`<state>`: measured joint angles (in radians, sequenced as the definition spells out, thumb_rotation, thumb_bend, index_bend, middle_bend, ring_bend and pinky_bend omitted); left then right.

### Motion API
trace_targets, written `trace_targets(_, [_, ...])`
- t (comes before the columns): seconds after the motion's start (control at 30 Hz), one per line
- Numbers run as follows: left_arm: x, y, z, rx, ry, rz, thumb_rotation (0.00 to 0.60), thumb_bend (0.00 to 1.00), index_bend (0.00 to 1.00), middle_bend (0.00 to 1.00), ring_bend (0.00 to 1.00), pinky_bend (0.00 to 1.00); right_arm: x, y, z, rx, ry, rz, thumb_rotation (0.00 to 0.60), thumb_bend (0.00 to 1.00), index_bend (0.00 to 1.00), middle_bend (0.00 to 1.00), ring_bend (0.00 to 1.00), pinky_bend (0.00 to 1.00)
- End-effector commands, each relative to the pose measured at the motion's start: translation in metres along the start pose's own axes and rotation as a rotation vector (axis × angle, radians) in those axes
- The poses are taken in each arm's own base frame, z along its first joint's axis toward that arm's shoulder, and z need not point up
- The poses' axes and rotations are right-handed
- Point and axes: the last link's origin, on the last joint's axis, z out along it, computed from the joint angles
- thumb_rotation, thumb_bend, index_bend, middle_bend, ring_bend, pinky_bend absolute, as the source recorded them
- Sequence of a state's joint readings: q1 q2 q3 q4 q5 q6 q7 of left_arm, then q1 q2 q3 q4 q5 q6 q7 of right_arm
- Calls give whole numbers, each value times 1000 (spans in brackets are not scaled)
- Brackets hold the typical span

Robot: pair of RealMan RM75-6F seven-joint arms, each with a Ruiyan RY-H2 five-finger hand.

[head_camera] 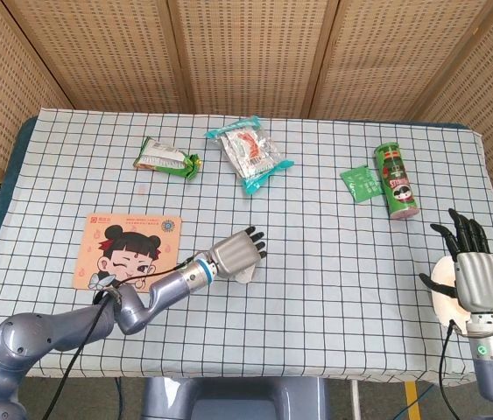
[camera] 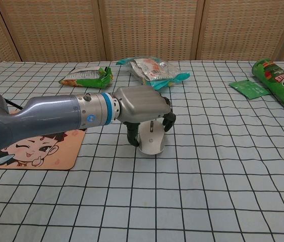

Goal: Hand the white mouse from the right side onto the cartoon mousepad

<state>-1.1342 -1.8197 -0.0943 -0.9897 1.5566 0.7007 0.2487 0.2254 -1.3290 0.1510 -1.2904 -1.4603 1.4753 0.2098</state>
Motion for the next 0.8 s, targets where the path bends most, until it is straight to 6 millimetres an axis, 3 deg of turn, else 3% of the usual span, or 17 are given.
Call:
trace_targets(0.03, [1, -14, -14, -2, 27, 32, 600, 180, 551, 306, 168, 214, 1, 0, 0, -1, 4, -1, 600, 180, 247, 73, 0, 30])
trace_targets(0.3, [-17, -50, -64, 7, 24, 72, 600, 181, 551, 306, 168, 214, 2, 0, 0, 0, 12, -7, 600, 180, 248, 74, 0, 30])
trace_targets(0.8, [-76, -132, -207, 177, -46, 53, 600, 180, 564, 315, 174, 231, -8, -5, -2, 12, -11, -62, 600, 181, 248, 74, 0, 29])
